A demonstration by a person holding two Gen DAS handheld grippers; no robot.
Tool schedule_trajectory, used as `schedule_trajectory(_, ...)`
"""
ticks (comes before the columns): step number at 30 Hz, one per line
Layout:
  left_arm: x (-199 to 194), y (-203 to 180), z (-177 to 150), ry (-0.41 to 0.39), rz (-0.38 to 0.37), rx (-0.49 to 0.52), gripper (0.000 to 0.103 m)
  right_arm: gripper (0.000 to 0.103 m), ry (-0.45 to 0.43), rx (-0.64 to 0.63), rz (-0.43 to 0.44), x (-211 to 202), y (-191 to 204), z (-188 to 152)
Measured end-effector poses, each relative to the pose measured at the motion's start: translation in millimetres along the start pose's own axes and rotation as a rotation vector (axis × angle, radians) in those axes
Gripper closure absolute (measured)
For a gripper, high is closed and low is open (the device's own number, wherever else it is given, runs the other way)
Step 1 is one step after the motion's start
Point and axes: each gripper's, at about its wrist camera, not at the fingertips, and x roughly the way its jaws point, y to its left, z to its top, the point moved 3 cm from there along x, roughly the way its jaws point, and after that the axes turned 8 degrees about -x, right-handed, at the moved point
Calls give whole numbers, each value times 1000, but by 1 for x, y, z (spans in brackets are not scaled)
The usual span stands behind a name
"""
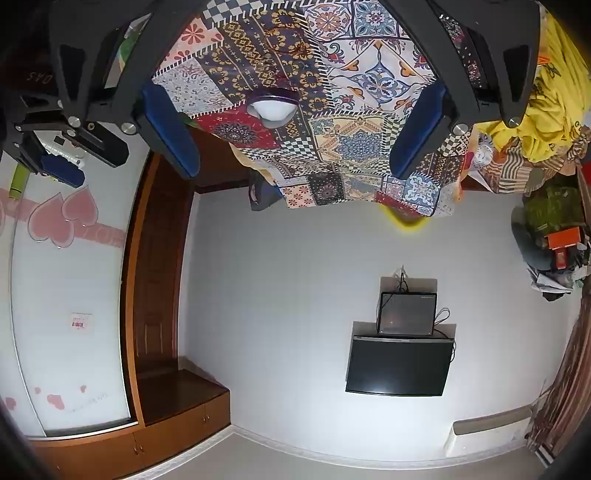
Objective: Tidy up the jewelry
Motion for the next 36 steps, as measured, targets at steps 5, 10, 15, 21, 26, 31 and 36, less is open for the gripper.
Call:
schedule_trajectory(5, -1, -1, 0, 10, -9, 3, 0, 0, 4, 3, 1, 0, 0, 0)
schedule_trajectory(10, 0, 5, -4, 17, -6, 4, 0, 0, 4, 4, 2, 0, 0, 0)
schedule_trajectory(15, -1, 6, -3, 19, -3, 6, 0, 0, 9, 3, 1, 0, 1, 0)
schedule_trajectory(21, 2, 9, -6, 25, -1, -4, 0, 0, 11, 1, 1, -3, 4, 3)
schedule_trajectory(26, 6, 9, -7, 34, -2, -7, 0, 0, 14, 1, 0, -1, 3, 1)
schedule_trajectory(31, 6, 8, -7, 38, 2, -5, 0, 0, 21, 6, 2, 3, 2, -4)
schedule_trajectory(36, 7, 8, -8, 37, 4, -6, 0, 0, 23, 8, 2, 4, 1, -4)
